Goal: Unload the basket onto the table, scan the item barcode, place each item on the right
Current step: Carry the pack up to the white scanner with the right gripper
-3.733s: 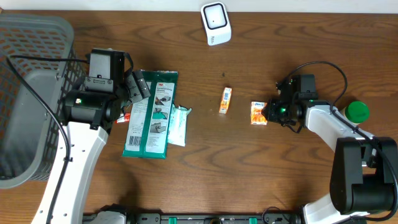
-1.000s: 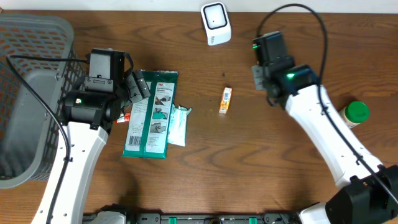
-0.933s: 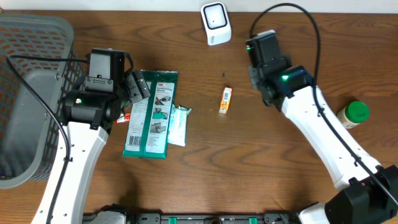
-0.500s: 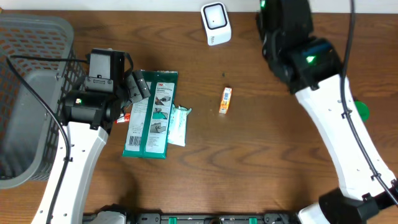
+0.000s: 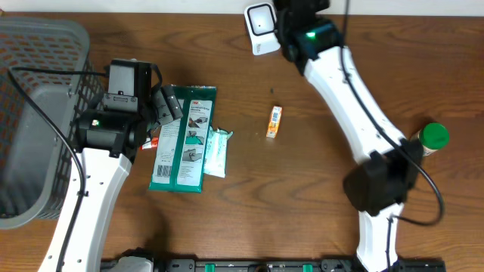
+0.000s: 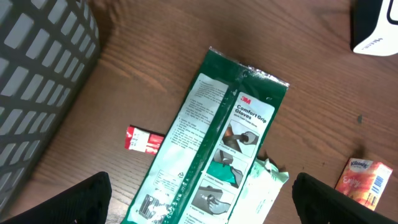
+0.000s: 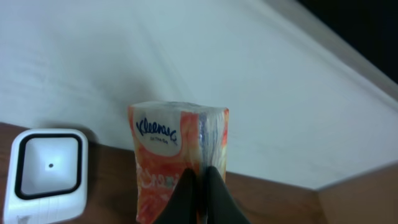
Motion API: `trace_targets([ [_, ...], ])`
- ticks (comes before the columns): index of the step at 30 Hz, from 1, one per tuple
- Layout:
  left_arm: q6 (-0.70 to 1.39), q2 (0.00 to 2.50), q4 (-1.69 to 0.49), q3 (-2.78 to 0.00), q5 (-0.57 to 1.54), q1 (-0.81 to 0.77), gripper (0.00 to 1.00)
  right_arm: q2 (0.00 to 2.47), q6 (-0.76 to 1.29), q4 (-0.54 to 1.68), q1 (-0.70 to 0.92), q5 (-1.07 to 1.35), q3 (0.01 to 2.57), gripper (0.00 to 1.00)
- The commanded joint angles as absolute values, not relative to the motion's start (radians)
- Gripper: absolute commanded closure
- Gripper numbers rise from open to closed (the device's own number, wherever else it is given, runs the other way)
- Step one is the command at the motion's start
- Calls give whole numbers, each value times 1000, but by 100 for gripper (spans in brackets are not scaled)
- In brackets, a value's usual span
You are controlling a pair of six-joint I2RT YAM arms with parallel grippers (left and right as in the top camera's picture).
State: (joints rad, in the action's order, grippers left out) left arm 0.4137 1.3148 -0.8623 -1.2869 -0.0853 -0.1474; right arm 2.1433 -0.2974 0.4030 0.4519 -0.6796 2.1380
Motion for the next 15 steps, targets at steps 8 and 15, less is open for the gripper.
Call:
trace_targets([
  [8,398,1313,-862,-1300,-98,-145,7,2395,-443,165,466,-653,2143,99],
  [15,398,1313,-862,-1300,-98,-145,7,2486,-462,101,476,-653,2143,99],
])
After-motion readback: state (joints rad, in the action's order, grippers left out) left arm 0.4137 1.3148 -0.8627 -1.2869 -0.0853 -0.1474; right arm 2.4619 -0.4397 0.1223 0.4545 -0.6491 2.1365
